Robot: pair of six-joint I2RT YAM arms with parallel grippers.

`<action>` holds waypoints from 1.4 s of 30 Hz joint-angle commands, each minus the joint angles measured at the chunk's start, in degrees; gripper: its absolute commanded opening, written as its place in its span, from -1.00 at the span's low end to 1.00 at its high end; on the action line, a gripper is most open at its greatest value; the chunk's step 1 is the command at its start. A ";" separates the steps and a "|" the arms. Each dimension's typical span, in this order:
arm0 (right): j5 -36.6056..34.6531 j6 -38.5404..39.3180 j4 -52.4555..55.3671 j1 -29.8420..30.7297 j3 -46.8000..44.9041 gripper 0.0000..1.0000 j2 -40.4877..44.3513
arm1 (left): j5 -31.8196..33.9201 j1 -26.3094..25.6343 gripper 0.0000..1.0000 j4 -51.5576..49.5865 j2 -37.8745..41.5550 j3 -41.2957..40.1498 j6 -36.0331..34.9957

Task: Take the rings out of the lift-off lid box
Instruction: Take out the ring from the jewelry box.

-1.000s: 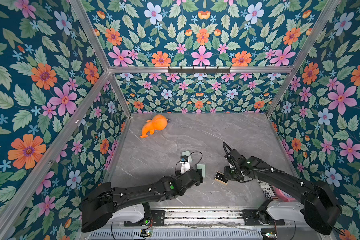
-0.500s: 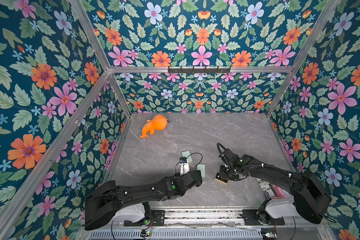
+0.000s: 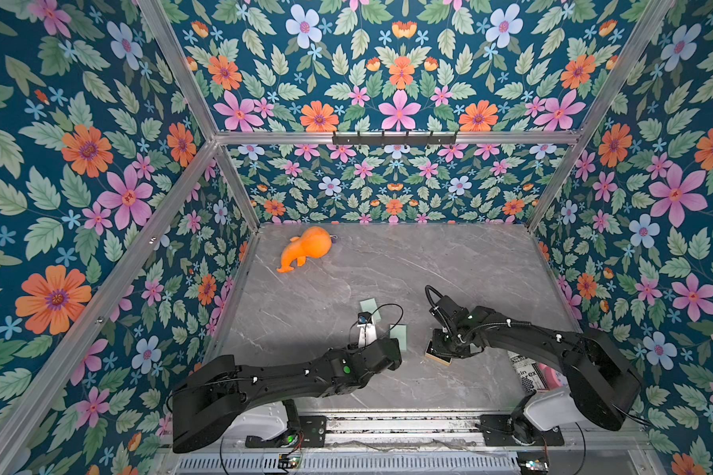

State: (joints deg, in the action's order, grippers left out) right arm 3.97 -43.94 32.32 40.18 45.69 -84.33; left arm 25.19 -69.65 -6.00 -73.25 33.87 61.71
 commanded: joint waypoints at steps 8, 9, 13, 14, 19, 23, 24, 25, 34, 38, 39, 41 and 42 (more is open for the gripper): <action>0.03 -0.57 -0.75 0.14 -0.17 -0.73 -1.10 | -1.33 -0.07 0.93 1.07 -1.43 0.21 3.25; 0.20 -0.47 -0.78 0.17 -0.19 -0.74 -1.25 | -1.47 -0.14 0.93 1.16 -1.64 0.16 3.78; 0.47 -0.29 -1.07 0.45 -0.08 -0.78 -1.36 | -2.20 -0.65 0.90 1.58 -3.02 0.72 5.11; 0.43 -0.17 -0.96 0.50 0.04 -0.80 -1.45 | -2.20 -0.90 0.89 1.60 -3.61 1.00 5.46; 0.43 0.52 -0.11 0.72 0.56 -0.88 -1.54 | -2.77 -1.75 0.83 1.77 -6.30 2.72 6.73; 0.72 1.48 0.26 1.07 0.84 -0.93 -1.10 | -3.25 -2.37 0.78 2.88 -7.97 3.75 7.52; 0.86 1.82 0.36 1.15 0.89 -0.95 -0.93 | -3.26 -2.50 0.76 3.01 -8.39 3.92 7.78; 0.99 2.05 0.48 1.23 1.04 -0.96 -0.76 | -3.30 -2.66 0.75 3.16 -8.75 4.21 7.97; 3.55 5.16 0.52 1.78 0.72 -1.00 1.80 | -3.77 -4.35 0.57 5.81 -11.19 5.93 9.46; 4.21 5.89 0.88 2.21 0.87 -1.00 1.45 | -4.12 -5.10 0.47 6.50 -12.71 6.63 9.74; 4.31 5.97 0.72 2.47 0.75 -1.00 1.45 | -4.22 -5.30 0.45 6.76 -13.11 6.73 9.83; 4.87 6.11 0.16 2.85 0.42 -1.00 1.44 | -4.33 -5.57 0.40 7.23 -13.89 6.94 9.89; 5.23 6.09 -0.24 2.95 0.28 -1.00 1.37 | -4.41 -5.66 0.38 7.32 -14.31 7.05 9.98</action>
State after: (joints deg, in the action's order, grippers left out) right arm 7.99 -38.52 32.14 42.76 46.28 -82.87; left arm 20.88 -75.07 0.38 -86.89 40.56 71.55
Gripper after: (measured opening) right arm 0.051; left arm 0.696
